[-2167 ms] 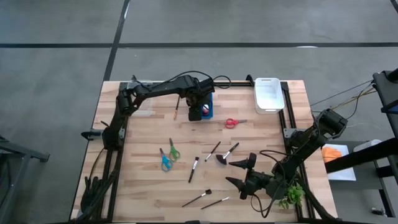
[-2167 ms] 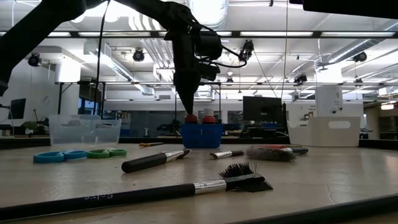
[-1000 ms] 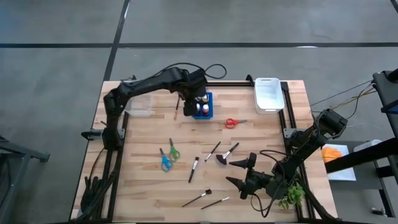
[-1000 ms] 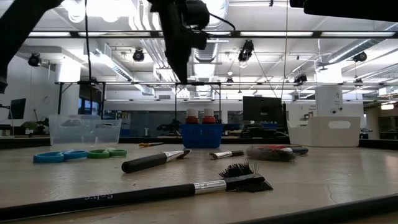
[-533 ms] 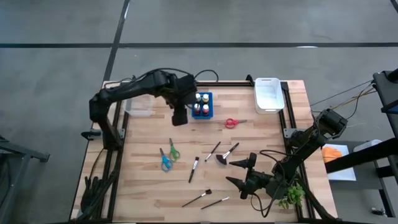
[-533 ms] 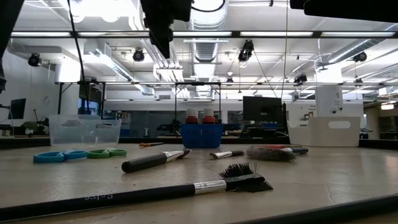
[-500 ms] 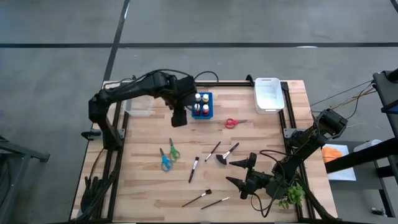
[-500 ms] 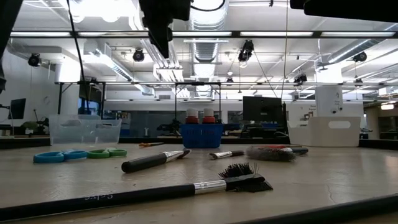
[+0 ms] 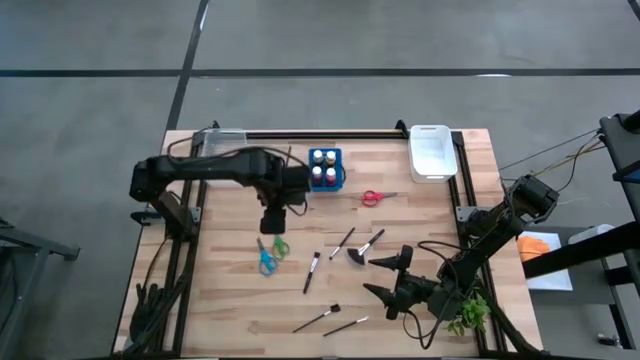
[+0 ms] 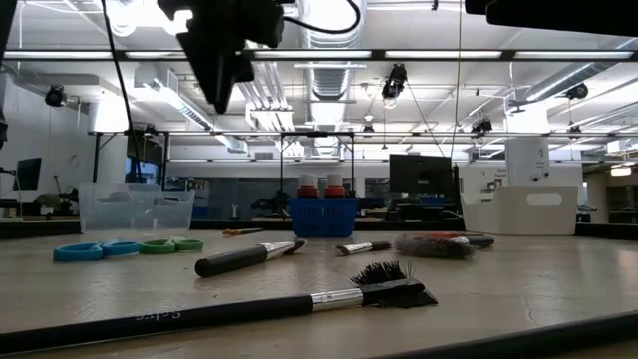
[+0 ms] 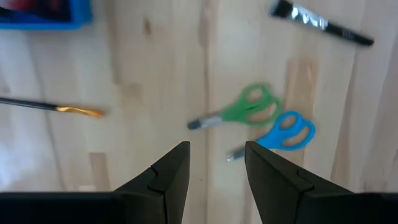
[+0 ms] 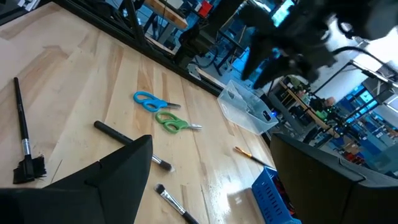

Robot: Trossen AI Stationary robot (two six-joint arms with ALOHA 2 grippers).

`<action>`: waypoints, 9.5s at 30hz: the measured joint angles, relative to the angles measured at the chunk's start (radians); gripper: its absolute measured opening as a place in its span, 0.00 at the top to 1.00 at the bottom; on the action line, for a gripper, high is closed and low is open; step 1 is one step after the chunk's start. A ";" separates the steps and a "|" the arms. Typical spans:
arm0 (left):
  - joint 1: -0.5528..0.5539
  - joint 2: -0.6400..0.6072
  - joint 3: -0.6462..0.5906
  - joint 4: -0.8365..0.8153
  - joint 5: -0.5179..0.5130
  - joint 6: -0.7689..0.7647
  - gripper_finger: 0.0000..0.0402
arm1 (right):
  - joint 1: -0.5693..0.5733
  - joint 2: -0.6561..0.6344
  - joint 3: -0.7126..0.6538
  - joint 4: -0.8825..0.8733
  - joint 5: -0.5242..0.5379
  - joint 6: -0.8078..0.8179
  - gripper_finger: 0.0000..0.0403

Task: Pick & Place Paint Supplies
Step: Put the black powder brush into the white bin

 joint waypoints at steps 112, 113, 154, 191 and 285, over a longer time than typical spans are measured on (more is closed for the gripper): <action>-0.233 0.180 -0.583 1.256 0.010 -0.859 0.99 | 0.000 0.000 -0.002 0.003 0.002 0.002 0.20; -0.234 0.173 -0.583 1.257 0.018 -0.844 0.99 | 0.000 0.000 -0.003 0.003 0.002 0.003 0.20; -0.356 -0.040 -0.540 1.656 -0.151 -0.323 1.00 | -0.220 0.000 -0.064 0.125 -0.420 0.419 0.28; -0.364 -0.044 -0.500 1.741 -0.140 -0.196 1.00 | -0.391 0.002 -0.031 0.305 -0.758 0.403 0.72; -0.483 -0.423 -0.634 1.060 -0.177 -0.083 0.76 | -1.634 -0.401 0.193 -1.463 -0.558 0.605 0.92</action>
